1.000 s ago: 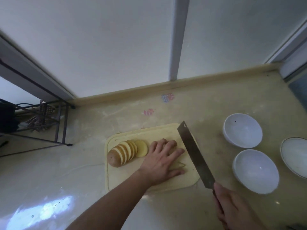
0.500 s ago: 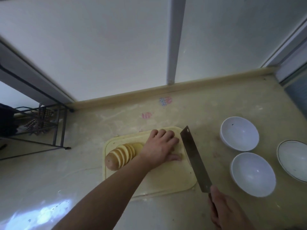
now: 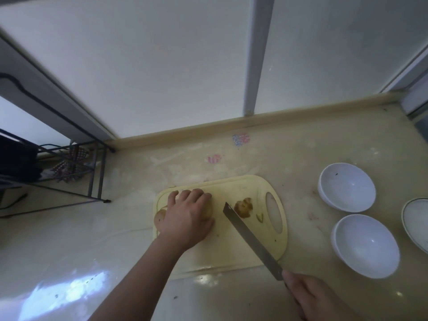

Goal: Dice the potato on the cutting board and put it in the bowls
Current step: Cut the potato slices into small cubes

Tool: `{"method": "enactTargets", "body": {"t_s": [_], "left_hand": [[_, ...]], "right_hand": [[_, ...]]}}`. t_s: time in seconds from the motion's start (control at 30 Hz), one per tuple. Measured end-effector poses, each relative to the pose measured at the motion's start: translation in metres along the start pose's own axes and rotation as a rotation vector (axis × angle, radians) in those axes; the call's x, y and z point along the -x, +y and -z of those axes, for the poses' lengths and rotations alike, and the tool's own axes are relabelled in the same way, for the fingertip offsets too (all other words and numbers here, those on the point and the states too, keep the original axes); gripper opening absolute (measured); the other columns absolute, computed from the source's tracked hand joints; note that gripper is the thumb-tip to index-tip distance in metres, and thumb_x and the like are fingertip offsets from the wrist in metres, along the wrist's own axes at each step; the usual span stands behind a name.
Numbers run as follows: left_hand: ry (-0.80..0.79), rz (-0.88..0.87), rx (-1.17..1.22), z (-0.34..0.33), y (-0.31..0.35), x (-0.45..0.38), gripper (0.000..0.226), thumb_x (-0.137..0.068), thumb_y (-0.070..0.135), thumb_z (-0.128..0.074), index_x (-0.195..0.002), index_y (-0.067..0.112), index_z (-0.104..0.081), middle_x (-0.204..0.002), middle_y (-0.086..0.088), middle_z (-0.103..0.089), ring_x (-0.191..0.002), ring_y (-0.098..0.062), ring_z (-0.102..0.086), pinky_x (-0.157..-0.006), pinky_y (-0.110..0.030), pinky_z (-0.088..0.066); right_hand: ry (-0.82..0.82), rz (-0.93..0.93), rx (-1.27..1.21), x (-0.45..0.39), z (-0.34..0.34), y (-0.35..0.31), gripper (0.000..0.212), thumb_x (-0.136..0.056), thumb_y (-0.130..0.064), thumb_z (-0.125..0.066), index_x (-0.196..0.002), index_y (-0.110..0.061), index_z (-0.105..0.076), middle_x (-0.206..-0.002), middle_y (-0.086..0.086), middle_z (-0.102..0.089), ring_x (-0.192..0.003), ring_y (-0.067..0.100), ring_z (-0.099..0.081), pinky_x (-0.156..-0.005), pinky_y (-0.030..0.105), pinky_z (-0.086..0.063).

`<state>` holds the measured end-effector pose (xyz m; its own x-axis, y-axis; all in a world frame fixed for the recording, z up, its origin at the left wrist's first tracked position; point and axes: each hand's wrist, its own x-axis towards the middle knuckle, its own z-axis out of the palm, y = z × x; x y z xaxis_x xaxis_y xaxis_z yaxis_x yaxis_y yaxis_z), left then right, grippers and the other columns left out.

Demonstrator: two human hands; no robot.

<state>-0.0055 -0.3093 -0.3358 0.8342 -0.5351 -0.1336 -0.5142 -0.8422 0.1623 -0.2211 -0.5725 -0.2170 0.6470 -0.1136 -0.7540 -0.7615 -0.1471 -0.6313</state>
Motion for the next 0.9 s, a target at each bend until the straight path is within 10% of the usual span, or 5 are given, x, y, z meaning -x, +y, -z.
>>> {"method": "enactTargets", "body": {"t_s": [0.43, 0.67, 0.77, 0.9], "left_hand": [[0.006, -0.132, 0.051, 0.01, -0.005, -0.008, 0.053, -0.075, 0.039, -0.078, -0.123, 0.022, -0.067, -0.115, -0.003, -0.062, -0.1, -0.028, -0.063, -0.109, -0.05, -0.037], [0.089, -0.088, 0.517, -0.003, 0.03, 0.02, 0.045, -0.08, 0.036, -0.077, -0.115, 0.018, -0.056, -0.126, 0.008, -0.046, -0.106, -0.005, -0.049, -0.087, -0.01, -0.048], [0.144, -0.135, 0.442, -0.025, 0.035, 0.04, 0.042, -0.081, 0.035, -0.075, -0.115, 0.015, -0.058, -0.125, 0.001, -0.053, -0.112, -0.014, -0.053, -0.094, -0.027, -0.051], [0.232, -0.192, 0.357, -0.039, 0.036, 0.059, 0.041, -0.086, 0.028, -0.074, -0.121, 0.01, -0.061, -0.126, -0.007, -0.057, -0.112, -0.023, -0.057, -0.097, -0.036, -0.051]], "right_hand": [[0.044, 0.081, 0.169, -0.089, -0.038, 0.004, 0.057, -0.091, -0.066, -0.035, -0.059, -0.019, -0.042, -0.043, -0.002, -0.042, -0.038, 0.009, -0.037, -0.044, 0.02, -0.031], [0.057, -0.041, -0.051, -0.074, -0.043, 0.014, 0.087, -0.078, -0.086, -0.044, -0.07, 0.0, -0.052, -0.062, 0.009, -0.048, -0.058, 0.022, -0.046, -0.059, 0.032, -0.035], [0.085, -0.033, 0.009, -0.07, -0.044, 0.026, 0.116, -0.042, -0.108, -0.043, -0.079, 0.0, -0.06, -0.067, 0.012, -0.059, -0.066, 0.027, -0.057, -0.065, 0.037, -0.047], [0.116, 0.01, 0.124, -0.062, -0.046, 0.026, 0.096, -0.049, -0.108, -0.036, -0.073, -0.019, -0.064, -0.06, 0.006, -0.067, -0.062, 0.021, -0.065, -0.069, 0.028, -0.054]]}}
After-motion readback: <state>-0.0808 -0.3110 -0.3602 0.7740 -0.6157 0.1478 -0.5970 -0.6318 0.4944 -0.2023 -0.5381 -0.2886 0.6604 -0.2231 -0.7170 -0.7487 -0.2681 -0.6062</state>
